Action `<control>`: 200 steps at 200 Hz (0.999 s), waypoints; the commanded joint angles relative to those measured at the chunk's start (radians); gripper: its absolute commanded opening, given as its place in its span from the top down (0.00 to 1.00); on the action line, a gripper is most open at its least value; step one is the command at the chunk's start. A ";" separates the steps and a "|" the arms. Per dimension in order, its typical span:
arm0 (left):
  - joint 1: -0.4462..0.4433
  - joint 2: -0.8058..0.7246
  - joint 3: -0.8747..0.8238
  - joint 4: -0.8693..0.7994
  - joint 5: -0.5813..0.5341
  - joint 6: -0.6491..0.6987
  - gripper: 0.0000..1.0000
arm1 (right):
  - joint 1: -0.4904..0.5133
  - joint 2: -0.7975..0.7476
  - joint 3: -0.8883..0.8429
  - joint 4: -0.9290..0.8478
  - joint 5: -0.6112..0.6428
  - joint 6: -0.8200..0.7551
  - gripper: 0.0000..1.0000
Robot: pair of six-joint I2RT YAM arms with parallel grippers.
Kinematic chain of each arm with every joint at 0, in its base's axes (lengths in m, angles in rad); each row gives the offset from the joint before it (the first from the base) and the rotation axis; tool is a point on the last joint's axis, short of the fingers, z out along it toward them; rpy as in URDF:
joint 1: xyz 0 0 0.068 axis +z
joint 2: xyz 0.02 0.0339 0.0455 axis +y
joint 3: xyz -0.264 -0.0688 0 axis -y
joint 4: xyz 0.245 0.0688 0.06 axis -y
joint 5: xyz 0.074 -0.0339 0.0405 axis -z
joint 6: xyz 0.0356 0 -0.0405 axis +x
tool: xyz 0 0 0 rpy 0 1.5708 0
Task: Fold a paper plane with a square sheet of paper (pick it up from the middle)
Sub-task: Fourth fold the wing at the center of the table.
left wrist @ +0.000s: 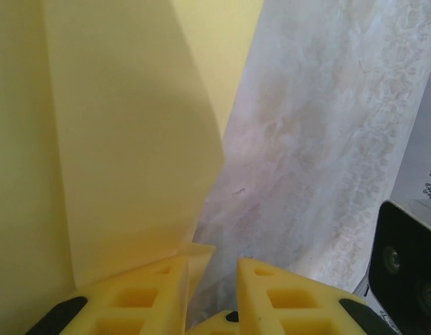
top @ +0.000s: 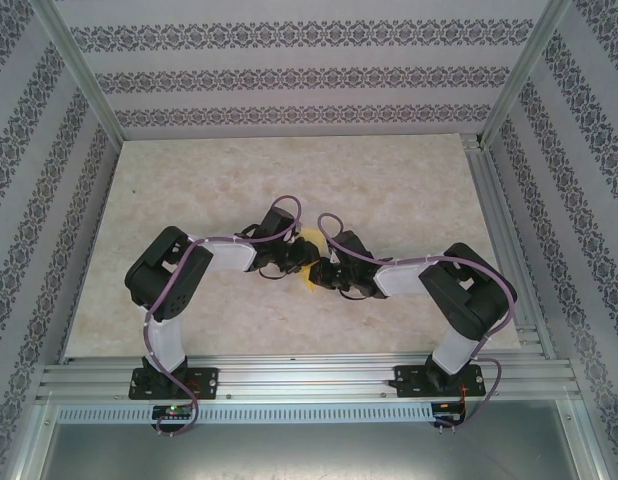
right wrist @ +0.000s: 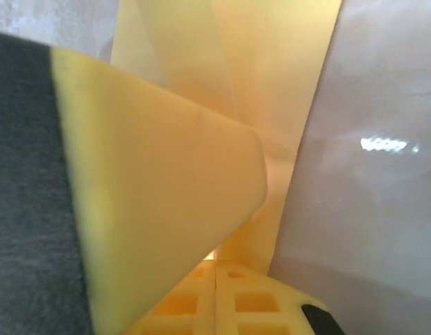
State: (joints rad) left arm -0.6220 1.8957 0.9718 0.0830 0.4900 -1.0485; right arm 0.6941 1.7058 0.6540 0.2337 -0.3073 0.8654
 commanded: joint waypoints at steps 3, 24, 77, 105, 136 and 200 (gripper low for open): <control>0.013 -0.062 0.011 0.032 0.010 0.008 0.70 | 0.003 0.001 -0.005 0.036 0.017 -0.008 1.00; 0.018 -0.095 0.009 0.029 0.009 0.019 0.64 | -0.006 0.001 -0.024 0.084 -0.012 0.007 1.00; 0.033 -0.207 -0.043 -0.017 -0.078 0.053 0.60 | -0.036 0.009 -0.093 0.229 -0.065 0.069 1.00; 0.041 -0.195 -0.057 -0.043 -0.102 0.047 0.67 | -0.043 -0.005 -0.109 0.254 -0.076 0.085 1.00; 0.042 -0.114 -0.037 -0.021 -0.059 0.034 0.72 | -0.048 -0.039 -0.113 0.231 -0.071 0.076 1.00; 0.042 -0.059 -0.036 0.057 -0.003 0.025 0.68 | -0.067 -0.038 -0.141 0.247 -0.059 0.114 1.00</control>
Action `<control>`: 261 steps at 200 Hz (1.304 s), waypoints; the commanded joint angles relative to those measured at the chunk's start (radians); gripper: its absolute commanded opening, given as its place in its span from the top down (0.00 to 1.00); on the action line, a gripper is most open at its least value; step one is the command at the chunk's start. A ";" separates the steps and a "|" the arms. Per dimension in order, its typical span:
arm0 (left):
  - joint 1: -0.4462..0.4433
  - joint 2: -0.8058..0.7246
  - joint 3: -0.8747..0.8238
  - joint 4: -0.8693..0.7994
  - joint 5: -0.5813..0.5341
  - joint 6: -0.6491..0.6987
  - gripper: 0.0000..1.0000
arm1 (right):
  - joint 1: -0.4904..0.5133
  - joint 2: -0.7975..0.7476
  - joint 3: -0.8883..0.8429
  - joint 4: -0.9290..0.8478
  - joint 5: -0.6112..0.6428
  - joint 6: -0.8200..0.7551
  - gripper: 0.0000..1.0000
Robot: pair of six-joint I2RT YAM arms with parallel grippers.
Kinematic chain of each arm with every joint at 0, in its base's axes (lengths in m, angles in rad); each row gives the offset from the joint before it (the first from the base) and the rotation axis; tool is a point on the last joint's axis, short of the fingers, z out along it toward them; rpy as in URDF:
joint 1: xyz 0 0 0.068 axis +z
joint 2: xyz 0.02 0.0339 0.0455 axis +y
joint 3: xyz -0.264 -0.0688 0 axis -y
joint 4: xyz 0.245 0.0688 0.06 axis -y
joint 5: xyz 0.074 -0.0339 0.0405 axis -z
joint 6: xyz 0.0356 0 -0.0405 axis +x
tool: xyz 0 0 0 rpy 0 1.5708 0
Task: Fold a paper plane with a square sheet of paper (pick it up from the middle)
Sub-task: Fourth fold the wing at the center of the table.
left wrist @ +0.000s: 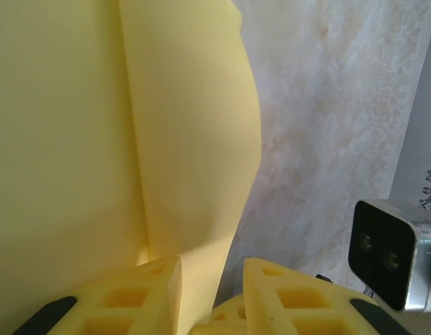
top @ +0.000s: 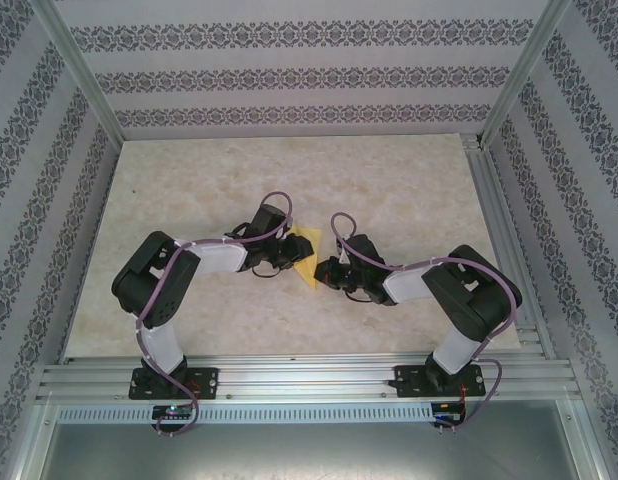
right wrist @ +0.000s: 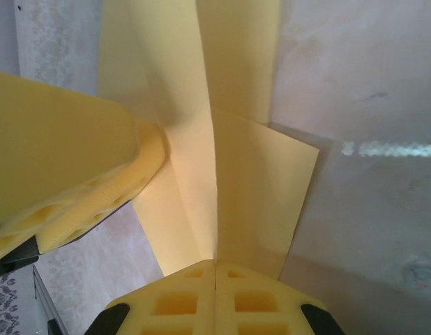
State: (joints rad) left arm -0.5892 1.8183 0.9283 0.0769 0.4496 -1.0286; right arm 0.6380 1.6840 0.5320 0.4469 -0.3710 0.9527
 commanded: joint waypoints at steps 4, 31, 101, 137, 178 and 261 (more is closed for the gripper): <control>0.008 0.019 0.007 0.069 0.040 0.004 0.68 | -0.013 -0.015 -0.018 0.028 0.005 0.028 1.00; 0.007 0.032 0.012 0.085 0.051 -0.001 0.68 | -0.015 -0.011 -0.019 0.010 0.017 0.033 1.00; 0.007 -0.020 -0.021 0.090 0.012 0.003 0.62 | 0.002 -0.007 0.056 -0.097 -0.026 -0.054 1.00; 0.009 -0.085 -0.038 0.031 -0.055 0.023 0.58 | 0.035 0.005 0.128 -0.224 -0.009 -0.120 1.00; 0.008 -0.121 -0.074 0.016 -0.113 -0.006 0.59 | 0.045 0.036 0.152 -0.252 -0.008 -0.128 1.00; 0.009 -0.094 -0.058 0.037 -0.069 -0.003 0.66 | 0.042 0.034 0.132 -0.236 0.035 -0.086 1.00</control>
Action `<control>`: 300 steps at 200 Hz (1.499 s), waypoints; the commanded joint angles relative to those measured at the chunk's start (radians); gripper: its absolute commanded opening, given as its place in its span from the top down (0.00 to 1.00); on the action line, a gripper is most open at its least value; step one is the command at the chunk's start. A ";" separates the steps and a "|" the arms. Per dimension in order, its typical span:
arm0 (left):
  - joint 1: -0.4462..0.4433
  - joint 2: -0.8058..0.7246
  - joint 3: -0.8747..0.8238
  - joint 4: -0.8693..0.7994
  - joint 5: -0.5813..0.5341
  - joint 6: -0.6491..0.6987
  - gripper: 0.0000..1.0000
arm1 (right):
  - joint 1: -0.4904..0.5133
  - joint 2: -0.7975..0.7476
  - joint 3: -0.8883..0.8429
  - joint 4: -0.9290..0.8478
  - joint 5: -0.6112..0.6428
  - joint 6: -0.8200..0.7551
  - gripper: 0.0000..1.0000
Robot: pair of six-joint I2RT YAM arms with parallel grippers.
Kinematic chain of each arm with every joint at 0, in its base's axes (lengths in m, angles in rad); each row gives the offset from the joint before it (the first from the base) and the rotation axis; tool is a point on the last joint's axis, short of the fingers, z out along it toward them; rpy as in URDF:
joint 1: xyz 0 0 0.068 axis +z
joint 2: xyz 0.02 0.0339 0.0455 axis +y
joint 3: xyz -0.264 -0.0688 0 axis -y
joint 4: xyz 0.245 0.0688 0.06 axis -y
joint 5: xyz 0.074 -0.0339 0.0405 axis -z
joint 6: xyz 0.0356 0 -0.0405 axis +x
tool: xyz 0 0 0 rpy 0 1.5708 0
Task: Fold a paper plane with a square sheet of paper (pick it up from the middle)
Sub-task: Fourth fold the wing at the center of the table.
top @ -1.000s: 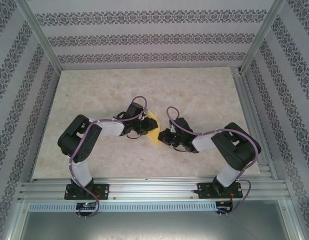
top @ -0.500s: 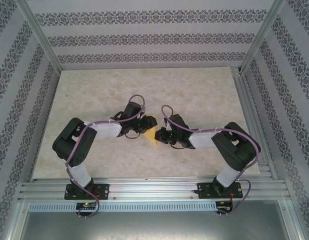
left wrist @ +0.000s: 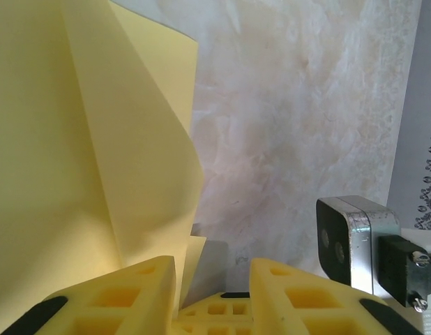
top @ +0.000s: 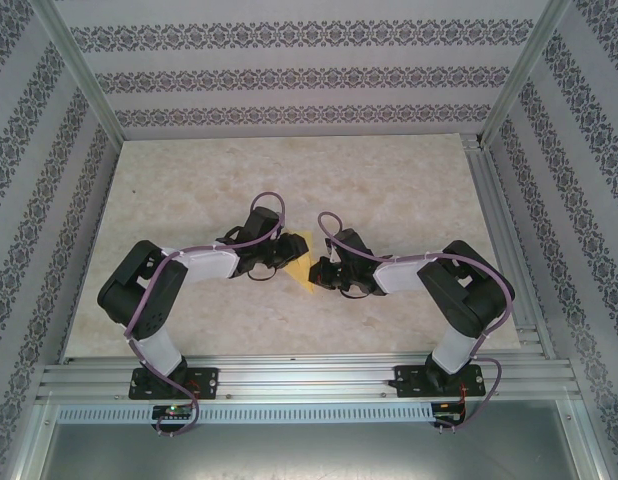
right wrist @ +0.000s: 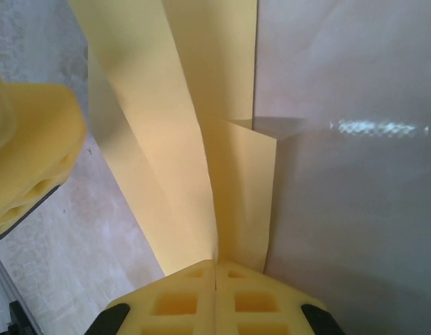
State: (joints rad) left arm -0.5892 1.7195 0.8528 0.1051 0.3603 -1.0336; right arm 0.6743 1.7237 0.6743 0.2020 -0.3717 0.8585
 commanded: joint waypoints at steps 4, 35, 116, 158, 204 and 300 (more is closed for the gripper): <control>0.010 0.007 0.019 0.007 0.021 0.002 0.66 | 0.004 -0.005 -0.011 0.008 0.036 0.010 1.00; 0.009 0.031 0.038 -0.013 0.029 0.000 0.68 | -0.001 -0.007 -0.024 0.025 0.039 0.035 1.00; 0.009 0.102 0.079 0.009 0.079 -0.014 0.73 | -0.005 0.010 -0.010 0.009 0.022 0.033 1.00; 0.009 0.141 0.093 0.002 0.073 0.000 0.74 | -0.009 0.010 -0.013 0.008 0.026 0.039 1.00; 0.009 0.167 0.092 0.000 0.052 0.023 0.75 | -0.011 0.006 -0.010 0.001 0.025 0.039 1.00; 0.009 0.218 0.095 0.020 0.064 0.031 0.75 | -0.030 -0.148 0.005 -0.112 0.053 0.000 0.88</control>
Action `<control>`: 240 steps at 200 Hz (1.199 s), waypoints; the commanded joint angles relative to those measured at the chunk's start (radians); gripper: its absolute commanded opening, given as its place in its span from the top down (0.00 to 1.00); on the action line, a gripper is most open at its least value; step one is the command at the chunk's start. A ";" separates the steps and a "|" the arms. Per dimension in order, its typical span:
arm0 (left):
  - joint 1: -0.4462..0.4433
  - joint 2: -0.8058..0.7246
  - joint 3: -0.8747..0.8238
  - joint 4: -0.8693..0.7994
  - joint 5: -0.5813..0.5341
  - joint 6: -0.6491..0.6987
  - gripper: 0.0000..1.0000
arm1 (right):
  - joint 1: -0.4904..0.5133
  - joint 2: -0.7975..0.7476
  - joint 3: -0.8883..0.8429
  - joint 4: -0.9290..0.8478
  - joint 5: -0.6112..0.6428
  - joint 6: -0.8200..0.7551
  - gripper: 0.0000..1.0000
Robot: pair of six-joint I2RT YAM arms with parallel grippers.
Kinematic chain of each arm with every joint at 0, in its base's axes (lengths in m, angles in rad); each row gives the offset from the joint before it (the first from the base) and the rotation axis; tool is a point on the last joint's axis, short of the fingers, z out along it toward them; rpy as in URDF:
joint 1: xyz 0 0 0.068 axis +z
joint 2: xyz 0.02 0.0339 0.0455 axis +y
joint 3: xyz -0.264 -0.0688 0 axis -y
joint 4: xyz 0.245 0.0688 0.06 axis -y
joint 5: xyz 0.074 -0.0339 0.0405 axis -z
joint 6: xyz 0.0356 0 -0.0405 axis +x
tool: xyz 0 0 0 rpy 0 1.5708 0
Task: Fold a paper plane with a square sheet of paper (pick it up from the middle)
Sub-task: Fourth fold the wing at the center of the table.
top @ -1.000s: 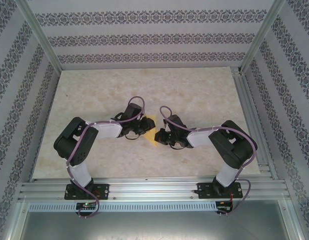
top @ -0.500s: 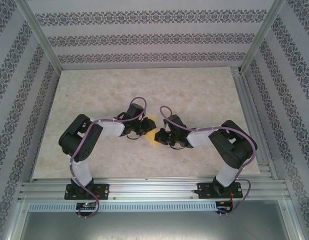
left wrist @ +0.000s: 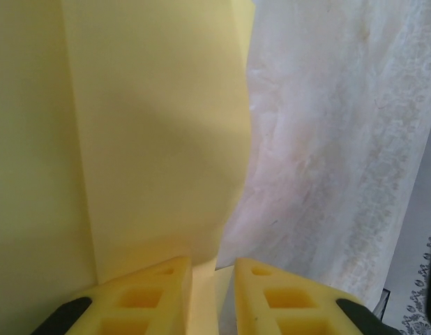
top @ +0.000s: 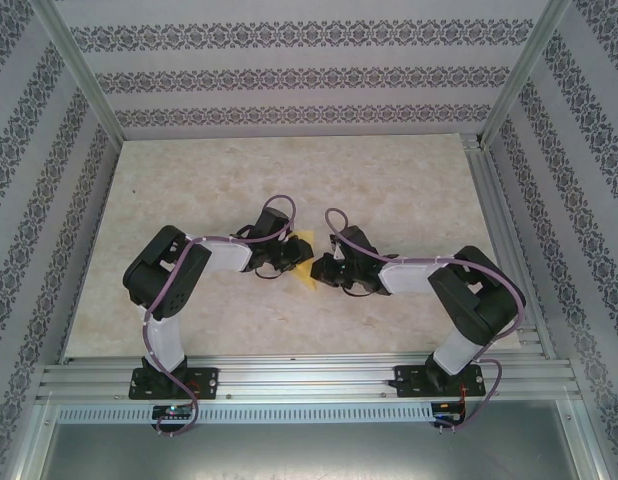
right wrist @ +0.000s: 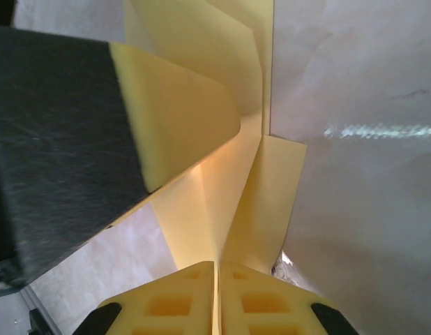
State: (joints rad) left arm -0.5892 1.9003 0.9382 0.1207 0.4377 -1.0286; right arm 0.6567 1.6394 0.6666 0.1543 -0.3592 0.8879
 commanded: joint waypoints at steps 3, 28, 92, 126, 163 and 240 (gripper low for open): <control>0.009 0.039 0.011 0.004 -0.013 0.025 0.75 | -0.013 -0.070 0.012 -0.072 0.045 -0.031 0.88; 0.008 0.042 0.016 0.004 -0.004 0.025 0.75 | -0.011 -0.118 -0.005 -0.071 0.038 -0.040 0.87; 0.008 0.036 0.013 0.007 0.001 0.021 0.75 | 0.003 -0.023 -0.014 0.045 -0.033 0.032 0.95; 0.009 0.033 0.007 0.015 0.007 0.018 0.75 | 0.005 -0.016 -0.016 0.054 -0.047 0.016 0.96; 0.009 0.028 0.008 0.008 0.011 0.022 0.75 | 0.008 0.018 -0.002 0.091 -0.093 0.031 0.96; 0.009 0.033 0.009 0.002 0.011 0.026 0.76 | -0.003 0.117 -0.036 0.110 -0.058 0.038 0.96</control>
State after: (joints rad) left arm -0.5892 1.9095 0.9478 0.1268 0.4480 -1.0283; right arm 0.6540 1.7245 0.6514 0.2340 -0.4248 0.9230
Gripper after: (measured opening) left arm 0.245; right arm 0.044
